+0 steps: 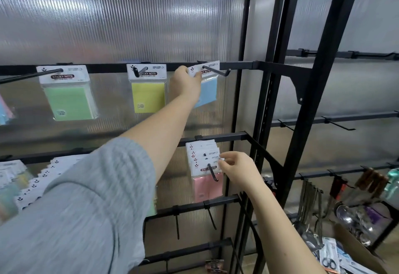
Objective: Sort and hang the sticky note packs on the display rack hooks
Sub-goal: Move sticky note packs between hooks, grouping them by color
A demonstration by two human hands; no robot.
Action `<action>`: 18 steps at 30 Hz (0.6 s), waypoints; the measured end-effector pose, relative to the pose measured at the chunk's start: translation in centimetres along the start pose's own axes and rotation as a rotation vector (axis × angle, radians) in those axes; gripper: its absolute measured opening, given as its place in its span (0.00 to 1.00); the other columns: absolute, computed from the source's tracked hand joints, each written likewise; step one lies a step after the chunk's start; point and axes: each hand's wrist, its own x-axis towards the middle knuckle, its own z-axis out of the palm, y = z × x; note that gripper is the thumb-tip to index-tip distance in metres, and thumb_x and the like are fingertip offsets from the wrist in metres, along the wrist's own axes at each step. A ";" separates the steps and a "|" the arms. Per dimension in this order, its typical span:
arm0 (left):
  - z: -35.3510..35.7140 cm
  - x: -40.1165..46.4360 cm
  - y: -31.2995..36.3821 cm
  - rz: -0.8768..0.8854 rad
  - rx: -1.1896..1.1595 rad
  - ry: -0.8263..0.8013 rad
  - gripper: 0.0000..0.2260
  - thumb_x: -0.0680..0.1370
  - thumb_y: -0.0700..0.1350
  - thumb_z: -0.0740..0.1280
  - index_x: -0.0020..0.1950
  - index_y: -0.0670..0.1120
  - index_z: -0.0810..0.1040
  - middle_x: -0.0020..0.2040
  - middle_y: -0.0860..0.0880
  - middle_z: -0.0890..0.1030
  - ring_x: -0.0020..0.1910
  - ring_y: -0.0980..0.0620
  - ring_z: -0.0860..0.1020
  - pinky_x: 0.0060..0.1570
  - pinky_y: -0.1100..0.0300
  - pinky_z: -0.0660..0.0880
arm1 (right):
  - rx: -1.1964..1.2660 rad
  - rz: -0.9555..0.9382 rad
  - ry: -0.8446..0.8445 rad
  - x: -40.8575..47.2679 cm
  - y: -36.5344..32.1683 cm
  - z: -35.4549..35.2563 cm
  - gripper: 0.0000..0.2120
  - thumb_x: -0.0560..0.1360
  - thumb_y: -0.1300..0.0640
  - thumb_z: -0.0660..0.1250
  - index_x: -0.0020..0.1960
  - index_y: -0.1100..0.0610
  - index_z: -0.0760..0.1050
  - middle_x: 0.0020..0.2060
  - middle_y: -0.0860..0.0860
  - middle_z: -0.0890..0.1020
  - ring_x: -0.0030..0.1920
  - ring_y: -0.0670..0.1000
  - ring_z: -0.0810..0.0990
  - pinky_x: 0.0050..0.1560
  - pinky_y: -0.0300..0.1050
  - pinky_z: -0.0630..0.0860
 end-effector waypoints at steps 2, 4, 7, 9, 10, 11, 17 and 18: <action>0.0 0.2 0.3 -0.047 0.037 -0.015 0.21 0.76 0.56 0.66 0.33 0.48 0.59 0.31 0.53 0.65 0.31 0.50 0.65 0.25 0.59 0.57 | -0.014 0.006 0.003 0.2 0.2 0.0 0.16 0.77 0.54 0.63 0.64 0.53 0.76 0.54 0.50 0.82 0.46 0.45 0.77 0.38 0.30 0.68; 0.1 0.4 0.5 -0.070 0.064 -0.008 0.22 0.75 0.58 0.66 0.33 0.48 0.59 0.31 0.53 0.65 0.30 0.52 0.64 0.26 0.59 0.56 | -0.024 0.010 0.007 0.2 0.4 0.1 0.16 0.77 0.55 0.63 0.64 0.52 0.76 0.53 0.50 0.83 0.45 0.45 0.77 0.36 0.28 0.66; 0.3 0.2 0.2 -0.069 0.062 -0.001 0.22 0.76 0.58 0.66 0.32 0.48 0.59 0.30 0.53 0.64 0.27 0.54 0.62 0.26 0.58 0.55 | 0.003 0.029 0.025 0.2 0.5 0.5 0.16 0.77 0.55 0.63 0.64 0.53 0.75 0.53 0.50 0.83 0.46 0.46 0.78 0.38 0.33 0.68; 0.4 -0.2 -0.2 -0.074 0.019 -0.010 0.20 0.76 0.57 0.65 0.32 0.49 0.61 0.29 0.53 0.65 0.26 0.55 0.63 0.26 0.58 0.56 | 0.028 0.035 0.042 0.0 0.6 0.8 0.15 0.77 0.56 0.63 0.64 0.53 0.75 0.53 0.50 0.83 0.46 0.46 0.77 0.35 0.31 0.67; 0.4 -0.3 -0.5 -0.073 0.002 -0.021 0.19 0.77 0.56 0.65 0.33 0.48 0.62 0.29 0.53 0.67 0.26 0.55 0.65 0.26 0.59 0.58 | 0.042 0.042 0.055 0.0 0.7 0.9 0.15 0.77 0.56 0.63 0.64 0.54 0.74 0.54 0.50 0.82 0.46 0.45 0.76 0.35 0.30 0.66; 0.4 -0.5 -0.8 -0.072 -0.010 -0.033 0.17 0.77 0.56 0.65 0.35 0.48 0.64 0.30 0.53 0.68 0.26 0.55 0.67 0.27 0.60 0.60 | 0.057 0.051 0.070 -0.1 0.7 1.1 0.16 0.77 0.57 0.63 0.64 0.54 0.72 0.54 0.50 0.81 0.46 0.45 0.76 0.35 0.29 0.65; -0.7 -1.8 -2.4 -0.082 -0.069 -0.061 0.10 0.80 0.51 0.61 0.55 0.45 0.71 0.45 0.52 0.73 0.41 0.51 0.72 0.35 0.61 0.65 | 0.158 0.106 0.140 -0.8 1.3 2.4 0.10 0.76 0.58 0.65 0.55 0.57 0.69 0.48 0.49 0.79 0.41 0.44 0.75 0.34 0.33 0.67; -1.0 -2.1 -2.9 -0.081 -0.049 -0.097 0.11 0.80 0.50 0.60 0.57 0.45 0.72 0.47 0.51 0.74 0.44 0.50 0.72 0.40 0.61 0.66 | 0.179 0.117 0.156 -1.0 1.4 2.6 0.09 0.76 0.58 0.66 0.53 0.56 0.68 0.45 0.49 0.78 0.40 0.45 0.74 0.34 0.33 0.67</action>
